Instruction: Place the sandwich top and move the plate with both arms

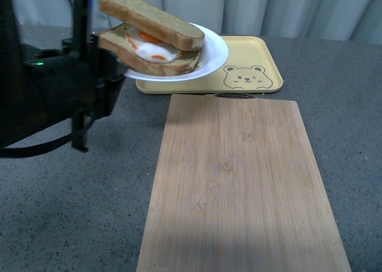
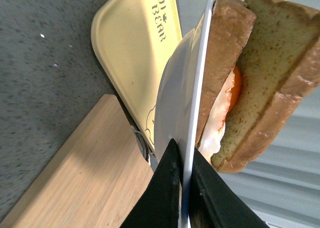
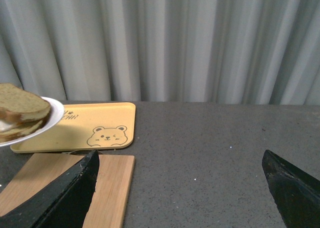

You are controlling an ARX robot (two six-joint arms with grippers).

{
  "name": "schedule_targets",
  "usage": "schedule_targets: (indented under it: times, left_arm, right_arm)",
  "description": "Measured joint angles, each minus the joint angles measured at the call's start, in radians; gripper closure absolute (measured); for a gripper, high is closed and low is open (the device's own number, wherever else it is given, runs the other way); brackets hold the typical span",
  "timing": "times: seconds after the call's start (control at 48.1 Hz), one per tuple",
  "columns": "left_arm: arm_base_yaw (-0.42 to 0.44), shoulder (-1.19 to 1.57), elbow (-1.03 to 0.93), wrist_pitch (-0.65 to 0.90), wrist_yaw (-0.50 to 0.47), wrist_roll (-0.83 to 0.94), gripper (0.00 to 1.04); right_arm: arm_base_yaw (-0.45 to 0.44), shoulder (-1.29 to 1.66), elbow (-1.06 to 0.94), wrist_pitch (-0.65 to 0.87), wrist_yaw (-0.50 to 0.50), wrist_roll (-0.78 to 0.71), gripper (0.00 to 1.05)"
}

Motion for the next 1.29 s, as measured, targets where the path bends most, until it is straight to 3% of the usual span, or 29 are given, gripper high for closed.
schedule_targets:
  times: [0.291,0.562,0.978,1.29]
  left_arm:
    - [-0.094,0.225,0.352,-0.214,-0.057,-0.028,1.01]
    - [-0.105,0.389,0.641,-0.346,-0.065,-0.031,1.01]
    - [-0.086,0.441,0.785,-0.551,-0.076,-0.024,1.01]
    - [-0.072,0.276,0.641,-0.644,-0.078,0.169,0.41]
  right_arm:
    - [0.000,0.000,0.000,0.000,0.000,0.000,0.09]
    - [0.000,0.000,0.000,0.000,0.000,0.000,0.09]
    - [0.000,0.000,0.000,0.000,0.000,0.000,0.09]
    - [0.000,0.000,0.000,0.000,0.000,0.000,0.09]
